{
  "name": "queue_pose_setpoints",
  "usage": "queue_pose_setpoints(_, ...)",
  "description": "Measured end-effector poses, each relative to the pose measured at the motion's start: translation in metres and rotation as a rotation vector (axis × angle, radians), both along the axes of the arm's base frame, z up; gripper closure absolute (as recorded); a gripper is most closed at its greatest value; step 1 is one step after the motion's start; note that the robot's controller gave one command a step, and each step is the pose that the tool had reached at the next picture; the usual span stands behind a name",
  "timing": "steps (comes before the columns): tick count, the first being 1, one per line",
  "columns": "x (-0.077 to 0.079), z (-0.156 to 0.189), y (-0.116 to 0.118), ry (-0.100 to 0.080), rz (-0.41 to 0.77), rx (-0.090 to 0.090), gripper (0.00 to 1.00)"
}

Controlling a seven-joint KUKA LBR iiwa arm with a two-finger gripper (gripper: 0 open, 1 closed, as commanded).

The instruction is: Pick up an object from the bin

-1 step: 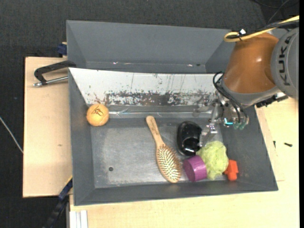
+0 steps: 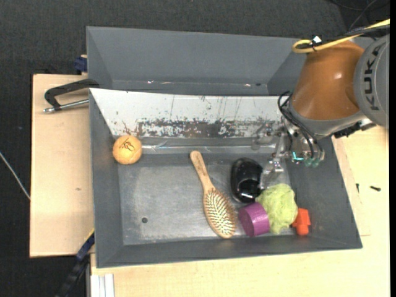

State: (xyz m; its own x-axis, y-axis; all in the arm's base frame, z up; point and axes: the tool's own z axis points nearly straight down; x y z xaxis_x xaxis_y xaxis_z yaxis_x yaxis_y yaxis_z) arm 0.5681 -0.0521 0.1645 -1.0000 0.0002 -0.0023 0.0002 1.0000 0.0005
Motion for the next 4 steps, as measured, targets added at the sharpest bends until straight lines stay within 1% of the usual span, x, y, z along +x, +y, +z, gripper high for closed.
queue_pose_setpoints(1,0.000,0.000,0.000,0.000,0.001,0.000,0.00)
queue_pose_setpoints(2,0.004,0.021,-0.026,0.000,0.151,0.002,0.00)
queue_pose_setpoints(3,-0.004,0.000,-0.042,-0.013,0.332,-0.006,0.00)
queue_pose_setpoints(4,-0.001,-0.064,-0.026,-0.027,0.508,-0.016,0.00)
